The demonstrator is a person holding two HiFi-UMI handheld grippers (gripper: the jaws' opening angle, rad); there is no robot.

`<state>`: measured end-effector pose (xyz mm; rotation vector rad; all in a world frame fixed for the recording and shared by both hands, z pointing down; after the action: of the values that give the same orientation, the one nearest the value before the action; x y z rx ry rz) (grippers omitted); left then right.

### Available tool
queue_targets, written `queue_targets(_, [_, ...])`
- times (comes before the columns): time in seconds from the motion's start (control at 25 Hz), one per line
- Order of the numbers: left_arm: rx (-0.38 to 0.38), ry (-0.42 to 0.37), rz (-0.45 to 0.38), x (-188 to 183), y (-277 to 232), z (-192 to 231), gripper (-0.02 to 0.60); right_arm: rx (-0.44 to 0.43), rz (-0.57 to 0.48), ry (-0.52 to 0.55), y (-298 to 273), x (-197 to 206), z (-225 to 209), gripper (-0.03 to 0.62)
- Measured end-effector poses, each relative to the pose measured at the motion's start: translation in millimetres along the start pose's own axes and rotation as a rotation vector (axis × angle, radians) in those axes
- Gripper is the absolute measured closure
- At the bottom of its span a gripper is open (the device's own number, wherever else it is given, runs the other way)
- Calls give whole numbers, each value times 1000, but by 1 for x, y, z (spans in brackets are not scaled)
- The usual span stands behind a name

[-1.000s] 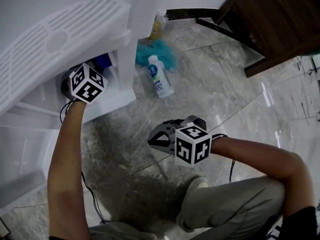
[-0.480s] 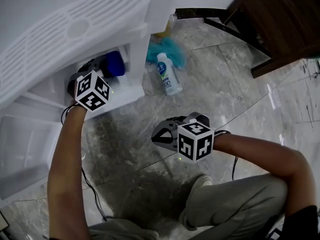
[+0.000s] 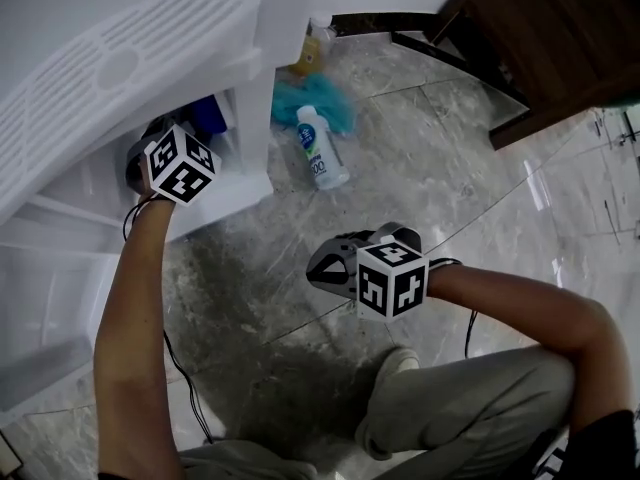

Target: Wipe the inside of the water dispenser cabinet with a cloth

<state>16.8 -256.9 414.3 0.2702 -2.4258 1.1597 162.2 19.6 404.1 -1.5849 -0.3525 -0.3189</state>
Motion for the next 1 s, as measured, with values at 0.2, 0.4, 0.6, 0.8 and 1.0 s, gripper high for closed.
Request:
queue_targets(0.2, [54,-92,-47,-1,15,-17,488,-8,-18,9,-7,-14,-11,595])
queue_targets(0.4, [38,-134,-34,-1,12,-17,488,-34,-45,47,-14,-32,-9,595])
queue_targets(0.6, [-34,-13,64,-7,-2,-2,488,-46,-18,15,-12,-17,-3,595])
queue_targets(0.8, [3,79,20,-3,6,-9,488,-42,-2,-31,-8,-12,-6,595])
queue_targets(1.0, [155,-33,-13,-4,37,-40,488,14,-87,-181,2,-25,-31,595])
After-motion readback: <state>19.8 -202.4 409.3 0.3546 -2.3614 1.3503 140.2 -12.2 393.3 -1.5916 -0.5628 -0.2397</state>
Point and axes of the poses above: the fingertips, and each gripper's own axes: y backward along the fingers, z to its left, x out of its underside, the point moved 9 cm from there along y, backward along the fingers, and after that the axes turned 9 degrees about z, right-handed, at the moved point
